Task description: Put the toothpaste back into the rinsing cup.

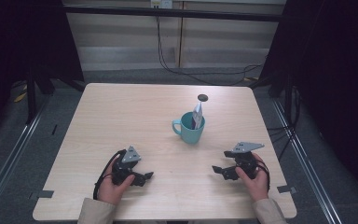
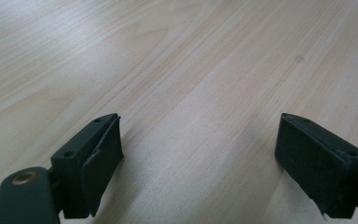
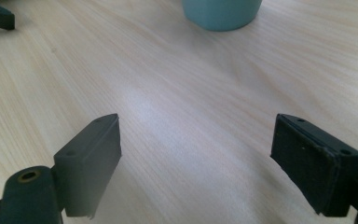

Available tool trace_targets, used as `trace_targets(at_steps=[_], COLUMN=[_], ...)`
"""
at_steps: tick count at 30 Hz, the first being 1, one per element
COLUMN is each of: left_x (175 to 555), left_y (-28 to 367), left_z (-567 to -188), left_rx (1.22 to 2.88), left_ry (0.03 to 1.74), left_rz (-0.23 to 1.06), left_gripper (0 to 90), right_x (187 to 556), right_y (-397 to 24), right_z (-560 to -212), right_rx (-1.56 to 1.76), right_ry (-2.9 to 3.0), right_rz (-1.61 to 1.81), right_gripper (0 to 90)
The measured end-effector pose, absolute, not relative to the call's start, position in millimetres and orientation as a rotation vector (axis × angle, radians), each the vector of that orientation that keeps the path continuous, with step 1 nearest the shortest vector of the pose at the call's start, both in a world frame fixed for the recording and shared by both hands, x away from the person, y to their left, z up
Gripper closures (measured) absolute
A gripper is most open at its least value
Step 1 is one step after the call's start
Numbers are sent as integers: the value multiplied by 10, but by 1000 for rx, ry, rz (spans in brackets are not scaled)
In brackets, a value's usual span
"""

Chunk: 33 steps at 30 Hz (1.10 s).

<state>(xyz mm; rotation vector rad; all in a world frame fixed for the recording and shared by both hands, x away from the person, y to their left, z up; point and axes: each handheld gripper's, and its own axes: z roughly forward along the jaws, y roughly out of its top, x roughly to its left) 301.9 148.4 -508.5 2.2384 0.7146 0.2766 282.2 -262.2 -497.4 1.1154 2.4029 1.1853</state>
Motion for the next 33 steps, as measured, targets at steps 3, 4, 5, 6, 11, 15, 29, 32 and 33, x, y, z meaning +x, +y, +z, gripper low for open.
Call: trace_targets(at_steps=[3, 4, 5, 6, 11, 15, 29, 32, 33], left_x=[3019, 3019, 3019, 3019, 3019, 3018, 3018, 3017, 3017], left_y=[1483, 1484, 1483, 1484, 1483, 1483, 1483, 1484, 1484], left_z=[-5085, -5085, -5086, -5085, -5085, -5085, -5086, -5086, -5086], left_rx=[2239, 2238, 2238, 2239, 2239, 2238, 2237, 2237, 2238], left_ry=[714, 715, 714, 715, 714, 715, 715, 716, 715], left_rz=[276, 277, 277, 277, 277, 277, 278, 278, 278], left_gripper=[144, 144, 144, 144, 144, 144, 144, 144, 144], right_x=[2805, 2800, 2793, 2791, 2771, 2755, 2715, 2717, 2716], right_y=[-2631, -2632, -2634, -2638, -2654, -2658, -2607, -2606, -2606], right_z=[-5009, -5015, -5020, -5024, -5051, -5084, -5110, -5109, -5109], right_rx=[1111, 1114, 1116, 1116, 1112, 1117, 1057, 1062, 1063], right_ry=[2409, 2409, 2407, 2409, 2409, 2409, 2430, 2427, 2427], right_rz=[1176, 1175, 1170, 1170, 1153, 1144, 1061, 1052, 1052], right_gripper=[152, 152, 152, 152, 152, 152, 138, 134, 134])
